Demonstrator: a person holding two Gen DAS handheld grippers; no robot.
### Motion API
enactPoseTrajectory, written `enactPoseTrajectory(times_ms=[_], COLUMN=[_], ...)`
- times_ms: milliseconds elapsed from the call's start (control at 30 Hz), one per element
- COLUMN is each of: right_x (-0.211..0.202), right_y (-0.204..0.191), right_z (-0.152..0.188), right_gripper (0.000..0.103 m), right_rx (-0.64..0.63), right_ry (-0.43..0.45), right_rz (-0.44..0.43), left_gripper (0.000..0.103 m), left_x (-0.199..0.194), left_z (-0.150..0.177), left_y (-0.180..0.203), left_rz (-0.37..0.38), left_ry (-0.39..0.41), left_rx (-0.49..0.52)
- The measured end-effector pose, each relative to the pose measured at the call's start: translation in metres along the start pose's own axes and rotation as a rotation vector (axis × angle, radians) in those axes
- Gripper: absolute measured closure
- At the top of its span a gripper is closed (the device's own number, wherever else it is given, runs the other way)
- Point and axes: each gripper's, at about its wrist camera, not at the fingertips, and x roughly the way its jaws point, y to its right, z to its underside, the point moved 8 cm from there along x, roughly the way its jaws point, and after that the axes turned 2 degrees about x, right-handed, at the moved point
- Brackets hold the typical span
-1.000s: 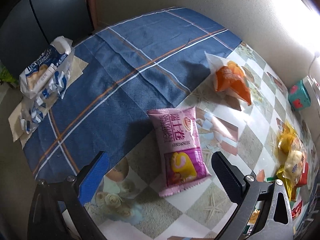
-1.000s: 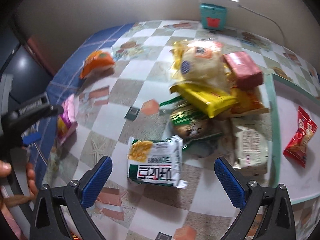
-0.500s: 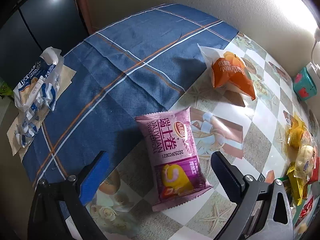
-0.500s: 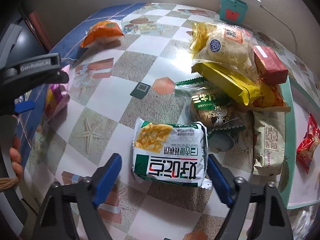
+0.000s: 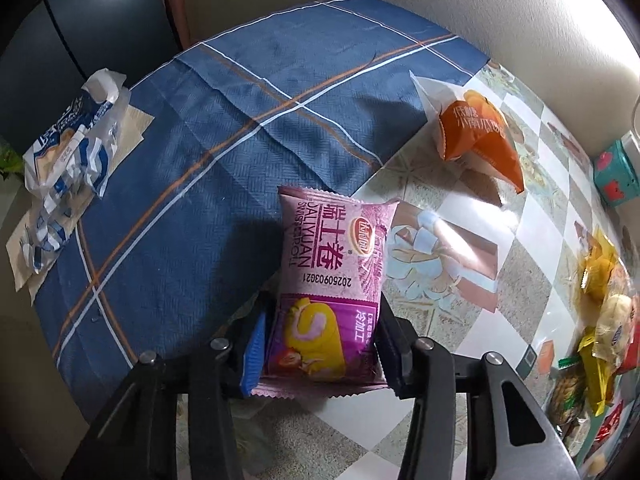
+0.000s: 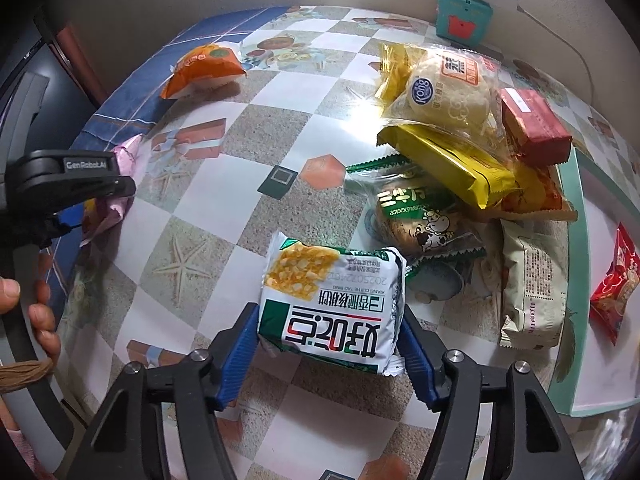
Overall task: Organize snacks
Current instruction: 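Grasp the pink roll pack with the left tool while the right tool grasps the green-white noodle pack, then carry the pink pack and noodle pack over the white box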
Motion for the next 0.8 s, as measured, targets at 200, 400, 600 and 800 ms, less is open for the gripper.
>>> enactPoseTrajectory(times_ms=[200,400,600,800], right_x=[-0.004,-0.013,-0.020,-0.041], right_y=[0.006,0.013,0.014,0.026], right_z=[0.000,-0.002,-0.003,-0.007], right_gripper=[0.035,0.039,0.040,0.040], right_rx=[0.014,0.035,0.038,0.067], right_ry=[-0.004,0.003,0.008,0.048], right_rz=[-0.002,-0.010,-0.036,-0.065], left_gripper=[0.057,0.057,0.057,0.057], left_x=[-0.005,-0.024,-0.045,-0.069], left_z=[0.004,0.003,0.004,0.004], left_y=[0.000,0.001,0.005,0.017], left_rz=[0.033,0.059,0.067,0.080], left_ry=[-0.002,0.031,0.065,0.113], left_rx=[0.007,0.003,0.014,0.046])
